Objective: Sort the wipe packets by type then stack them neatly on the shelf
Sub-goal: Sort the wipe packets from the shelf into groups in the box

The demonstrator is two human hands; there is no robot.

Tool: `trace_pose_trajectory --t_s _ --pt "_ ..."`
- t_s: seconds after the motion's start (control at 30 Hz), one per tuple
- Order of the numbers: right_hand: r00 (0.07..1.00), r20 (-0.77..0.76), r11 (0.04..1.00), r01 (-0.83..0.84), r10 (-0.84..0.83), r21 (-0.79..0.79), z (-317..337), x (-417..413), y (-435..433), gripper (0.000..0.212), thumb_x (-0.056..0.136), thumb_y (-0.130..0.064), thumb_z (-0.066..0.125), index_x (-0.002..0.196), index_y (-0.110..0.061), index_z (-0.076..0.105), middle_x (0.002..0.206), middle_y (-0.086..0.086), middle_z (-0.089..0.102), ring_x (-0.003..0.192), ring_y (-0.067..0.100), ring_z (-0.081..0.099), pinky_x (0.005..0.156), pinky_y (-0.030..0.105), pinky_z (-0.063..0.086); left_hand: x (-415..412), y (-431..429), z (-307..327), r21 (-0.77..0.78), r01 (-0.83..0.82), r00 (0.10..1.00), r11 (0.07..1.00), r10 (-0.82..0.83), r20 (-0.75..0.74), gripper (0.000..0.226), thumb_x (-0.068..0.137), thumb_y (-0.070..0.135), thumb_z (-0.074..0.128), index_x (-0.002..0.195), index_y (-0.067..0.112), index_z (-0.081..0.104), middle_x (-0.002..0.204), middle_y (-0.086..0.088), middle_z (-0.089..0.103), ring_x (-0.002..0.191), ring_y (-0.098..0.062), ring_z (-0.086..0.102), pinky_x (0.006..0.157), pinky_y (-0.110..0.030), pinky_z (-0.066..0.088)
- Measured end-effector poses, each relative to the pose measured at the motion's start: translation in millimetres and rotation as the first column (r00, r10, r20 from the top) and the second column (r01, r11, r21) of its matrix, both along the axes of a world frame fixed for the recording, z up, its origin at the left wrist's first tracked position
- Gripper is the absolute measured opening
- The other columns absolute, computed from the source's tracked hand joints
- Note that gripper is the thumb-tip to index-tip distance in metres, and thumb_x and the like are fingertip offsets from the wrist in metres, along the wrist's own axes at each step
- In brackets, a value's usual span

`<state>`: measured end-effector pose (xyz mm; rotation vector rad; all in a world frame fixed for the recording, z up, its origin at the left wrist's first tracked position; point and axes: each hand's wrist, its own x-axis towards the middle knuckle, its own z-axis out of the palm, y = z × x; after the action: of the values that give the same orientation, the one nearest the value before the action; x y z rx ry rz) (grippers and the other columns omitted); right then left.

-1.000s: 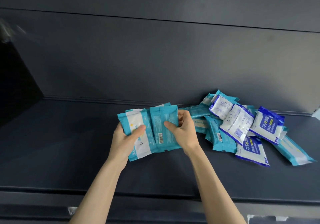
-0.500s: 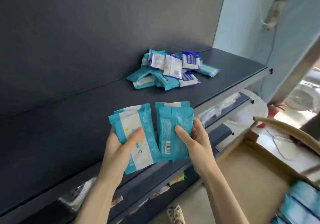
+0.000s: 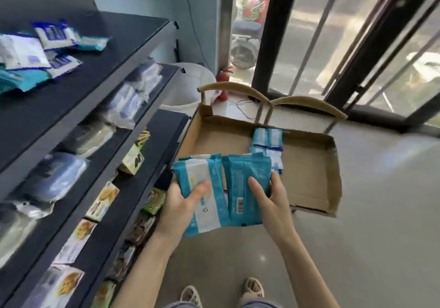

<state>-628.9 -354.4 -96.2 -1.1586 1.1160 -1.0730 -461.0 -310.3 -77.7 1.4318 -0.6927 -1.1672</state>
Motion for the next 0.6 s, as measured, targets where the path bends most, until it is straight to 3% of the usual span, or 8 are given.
trace_pose_trajectory --t_s 0.1,0.23,0.37,0.6 --pt "0.995 -0.012 0.994 0.101 -0.100 0.052 -15 -63 6 0.014 0.093 -0.013 0.055 0.107 -0.013 0.052 0.102 0.004 0.066 0.093 0.017 0.066 0.077 0.032 0.056 -58 -15 -18 0.033 0.097 0.995 0.995 -0.096 -0.031 0.015 0.086 0.012 0.064 0.098 0.020 0.060 0.087 0.002 0.073 0.082 -0.020 0.070 0.072 -0.037 0.057" --pt "0.979 -0.082 0.973 0.194 -0.185 0.121 -36 -138 5 0.019 0.091 -0.020 0.058 0.107 -0.012 0.052 0.107 0.011 0.065 0.098 0.026 0.064 0.083 0.045 0.055 -132 -32 -44 0.101 0.163 0.985 0.981 -0.157 -0.067 0.018 0.083 0.015 0.067 0.099 0.018 0.059 0.085 0.003 0.073 0.078 -0.016 0.071 0.065 -0.029 0.057" --pt "0.964 -0.122 0.953 0.254 -0.235 0.165 -50 -185 -14 0.013 0.092 -0.021 0.060 0.102 -0.015 0.053 0.103 0.008 0.065 0.097 0.028 0.064 0.083 0.049 0.054 -179 -50 -61 0.164 0.211 0.975 0.964 -0.195 -0.107 0.032 0.081 0.018 0.068 0.110 0.009 0.059 0.099 -0.006 0.073 0.087 -0.021 0.070 0.070 -0.033 0.058" --pt "0.975 -0.105 0.950 0.214 -0.195 0.227 -67 -206 -88 0.007 0.093 -0.018 0.057 0.099 -0.018 0.053 0.099 0.002 0.066 0.090 0.017 0.068 0.073 0.036 0.058 -194 -122 -75 0.222 0.183 0.975 0.958 -0.148 -0.167 0.027 0.090 0.013 0.058 0.117 0.012 0.054 0.103 -0.006 0.071 0.088 -0.021 0.070 0.068 -0.031 0.058"
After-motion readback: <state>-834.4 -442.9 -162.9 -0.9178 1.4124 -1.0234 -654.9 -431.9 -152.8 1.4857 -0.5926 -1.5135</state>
